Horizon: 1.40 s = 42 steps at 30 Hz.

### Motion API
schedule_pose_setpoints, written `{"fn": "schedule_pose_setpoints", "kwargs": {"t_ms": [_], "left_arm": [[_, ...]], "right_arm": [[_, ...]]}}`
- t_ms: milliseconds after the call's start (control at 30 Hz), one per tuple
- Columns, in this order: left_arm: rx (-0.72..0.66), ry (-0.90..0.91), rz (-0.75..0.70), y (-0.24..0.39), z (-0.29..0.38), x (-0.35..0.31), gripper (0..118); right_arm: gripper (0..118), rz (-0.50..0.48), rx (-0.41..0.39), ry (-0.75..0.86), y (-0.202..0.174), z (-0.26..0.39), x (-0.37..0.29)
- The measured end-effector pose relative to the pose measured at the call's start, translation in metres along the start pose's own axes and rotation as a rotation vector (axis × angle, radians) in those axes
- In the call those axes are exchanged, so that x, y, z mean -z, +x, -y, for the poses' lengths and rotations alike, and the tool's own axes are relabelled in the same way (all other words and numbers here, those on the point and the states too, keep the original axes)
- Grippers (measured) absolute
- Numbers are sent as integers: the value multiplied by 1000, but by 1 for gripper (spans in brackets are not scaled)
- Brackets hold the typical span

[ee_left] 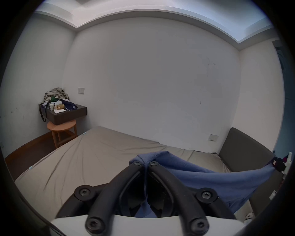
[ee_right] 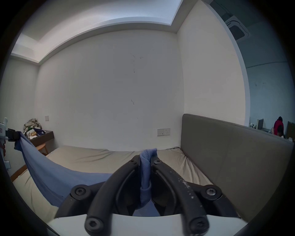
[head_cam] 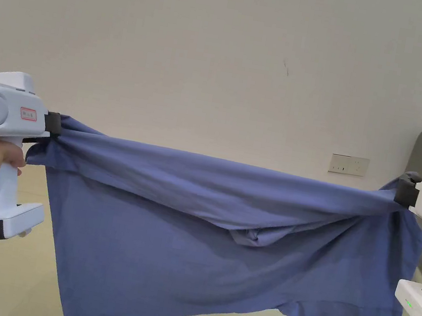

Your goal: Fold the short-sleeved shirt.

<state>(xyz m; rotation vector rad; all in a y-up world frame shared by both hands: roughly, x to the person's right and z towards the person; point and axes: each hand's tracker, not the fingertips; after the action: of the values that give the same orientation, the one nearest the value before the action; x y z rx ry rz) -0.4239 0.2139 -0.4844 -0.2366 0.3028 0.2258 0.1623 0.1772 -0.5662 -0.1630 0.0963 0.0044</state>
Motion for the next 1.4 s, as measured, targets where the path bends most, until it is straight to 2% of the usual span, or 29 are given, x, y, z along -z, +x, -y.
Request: {"fn": "schedule_pose_setpoints", "kwargs": {"t_ms": [233,300,433,500,667,767,800,867,1033,1200,1267,1400], "left_arm": [[48,-26,-46,-19,51,37,1],[0,-87,-47,-35,83,45,1],[12,-217,-93,-64,158,49,1],[-6,-273,-107,-80,198,40,1],[-33,-423,-137,-114,290,-3,1],[2,-511,-148,-139,343,-32,1],[19,-525,-146,-146,359,-45,1],[15,-544,-135,-157,383,-71,1],[-67,-546,-140,-178,414,-133,1],[-19,-540,-145,-179,421,-194,1],[-14,-542,-150,-184,424,-213,1],[-28,-631,-190,-192,434,-237,1]], "right_arm": [[12,-27,-16,-66,-28,51,31],[12,-26,-35,-114,-34,81,36],[12,-45,-44,-277,-42,147,36],[12,-53,-23,-326,-43,186,25],[12,-58,-50,-464,-45,270,-21],[12,-64,-44,-532,-39,316,-60],[12,-67,-39,-549,-37,330,-73],[12,-85,19,-609,-33,353,-101],[12,-84,-2,-600,-29,380,-168],[12,-74,2,-562,-24,386,-230],[12,-78,-13,-588,-22,386,-247],[12,-40,11,-673,-17,400,-274]]}}
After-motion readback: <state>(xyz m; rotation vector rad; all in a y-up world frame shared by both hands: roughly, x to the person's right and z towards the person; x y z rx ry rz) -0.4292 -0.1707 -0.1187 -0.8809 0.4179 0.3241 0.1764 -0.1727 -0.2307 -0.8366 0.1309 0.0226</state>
